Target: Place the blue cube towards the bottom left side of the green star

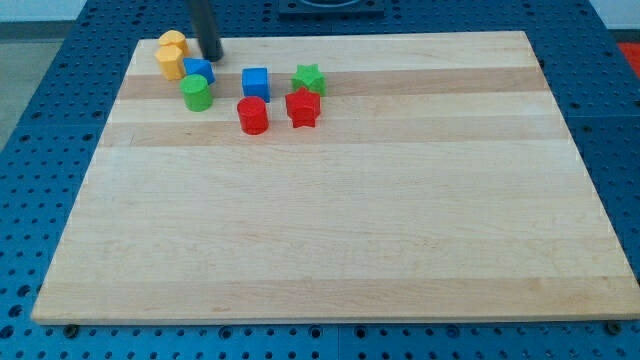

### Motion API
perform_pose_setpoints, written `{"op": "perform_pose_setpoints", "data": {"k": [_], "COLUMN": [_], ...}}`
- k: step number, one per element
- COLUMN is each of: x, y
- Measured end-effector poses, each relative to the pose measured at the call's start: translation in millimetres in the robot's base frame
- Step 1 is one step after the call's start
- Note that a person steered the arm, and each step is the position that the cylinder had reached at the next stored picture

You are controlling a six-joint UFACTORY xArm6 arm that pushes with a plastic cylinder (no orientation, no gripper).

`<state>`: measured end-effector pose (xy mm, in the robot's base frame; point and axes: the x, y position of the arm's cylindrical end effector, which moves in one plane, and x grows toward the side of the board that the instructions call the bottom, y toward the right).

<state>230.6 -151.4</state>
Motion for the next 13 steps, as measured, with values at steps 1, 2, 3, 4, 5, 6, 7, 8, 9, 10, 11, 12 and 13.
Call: {"op": "perform_pose_setpoints", "data": {"k": [1,2,3,4,5,6,7,8,9,10,11,12,13], "x": [8.9,43.3,73.5,93.3,108.0,114.1,114.2,114.2,114.2,123.6,160.8,185.7,184.2], "y": [45.4,67.1,68.1,68.1,64.0,35.5,7.4,-1.9,-22.0,-32.5,-32.3,-43.9,-61.1]}}
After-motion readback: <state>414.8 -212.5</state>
